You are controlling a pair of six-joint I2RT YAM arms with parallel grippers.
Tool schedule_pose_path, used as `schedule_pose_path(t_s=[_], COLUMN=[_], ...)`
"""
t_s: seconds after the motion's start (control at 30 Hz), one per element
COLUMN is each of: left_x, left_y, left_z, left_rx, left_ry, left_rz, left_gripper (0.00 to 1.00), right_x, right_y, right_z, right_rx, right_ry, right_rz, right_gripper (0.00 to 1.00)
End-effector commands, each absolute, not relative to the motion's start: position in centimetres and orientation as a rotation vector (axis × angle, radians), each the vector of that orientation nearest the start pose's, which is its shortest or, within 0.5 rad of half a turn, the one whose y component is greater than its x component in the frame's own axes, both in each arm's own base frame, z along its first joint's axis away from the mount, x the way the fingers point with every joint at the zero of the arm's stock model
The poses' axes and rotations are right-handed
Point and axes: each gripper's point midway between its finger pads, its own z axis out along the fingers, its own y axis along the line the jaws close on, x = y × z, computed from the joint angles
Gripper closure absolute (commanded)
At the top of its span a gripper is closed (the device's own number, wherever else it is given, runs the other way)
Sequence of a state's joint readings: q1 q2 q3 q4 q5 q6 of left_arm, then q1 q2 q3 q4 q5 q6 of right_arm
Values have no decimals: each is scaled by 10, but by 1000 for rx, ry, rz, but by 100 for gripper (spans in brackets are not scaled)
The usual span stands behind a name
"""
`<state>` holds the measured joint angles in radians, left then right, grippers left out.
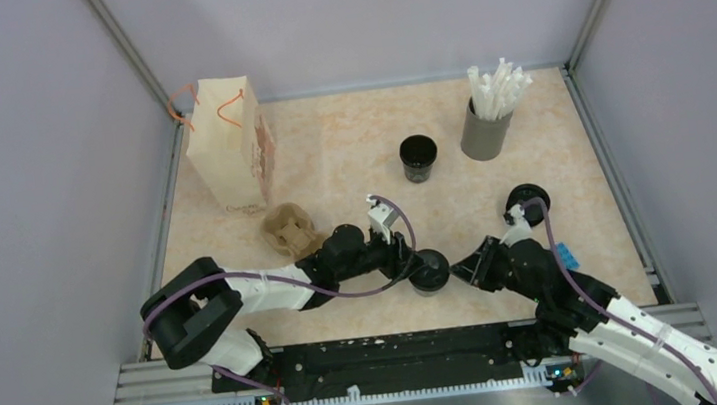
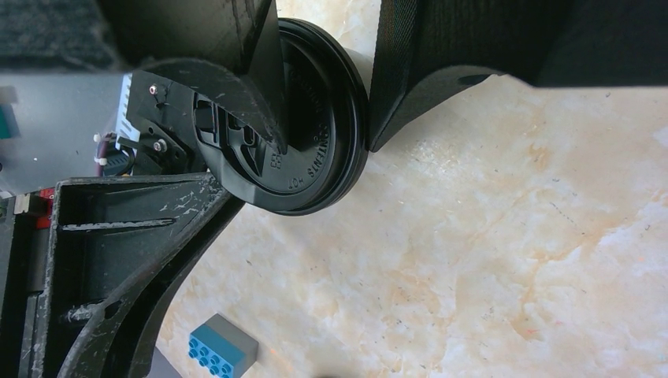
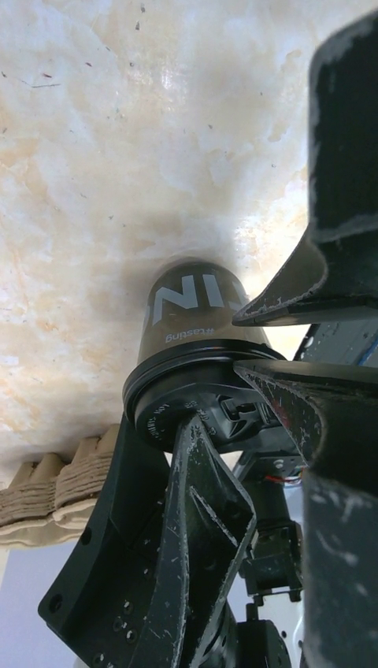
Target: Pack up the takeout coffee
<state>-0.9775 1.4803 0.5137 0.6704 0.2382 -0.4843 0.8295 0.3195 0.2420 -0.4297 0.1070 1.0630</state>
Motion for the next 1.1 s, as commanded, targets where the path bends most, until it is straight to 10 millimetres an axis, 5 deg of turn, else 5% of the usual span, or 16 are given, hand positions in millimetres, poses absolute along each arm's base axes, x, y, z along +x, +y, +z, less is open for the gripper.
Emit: schedule_pose_path(t_s=[0.0, 0.2, 0.53, 0.63, 0.73, 0.9, 1.07], left_x=[148, 136, 129, 127, 123, 126, 141], left_y=[-321, -316, -306, -307, -311, -331, -352], left_z=[10, -2, -26, -27, -24, 0, 45], left_rx=[756, 717, 690, 687, 707, 768, 786], left_ry=[2287, 2314, 2378, 2377, 2362, 2309, 2203], left_rz=[-976, -1009, -975, -986, -1015, -1078, -1109], left_gripper=[55, 56, 59, 59, 59, 56, 50], right_x=[135, 121, 110, 110, 121, 139, 147], right_y=[178, 165, 144, 139, 141, 160, 159], right_z=[65, 15, -27, -24, 8, 113, 145], right_rx=[379, 500, 629, 648, 614, 413, 260], right_ry=[2310, 2406, 2453, 2441, 2359, 2119, 2116], right_rz=[957, 895, 797, 768, 807, 1007, 895], right_gripper=[80, 85, 89, 89, 86, 70, 65])
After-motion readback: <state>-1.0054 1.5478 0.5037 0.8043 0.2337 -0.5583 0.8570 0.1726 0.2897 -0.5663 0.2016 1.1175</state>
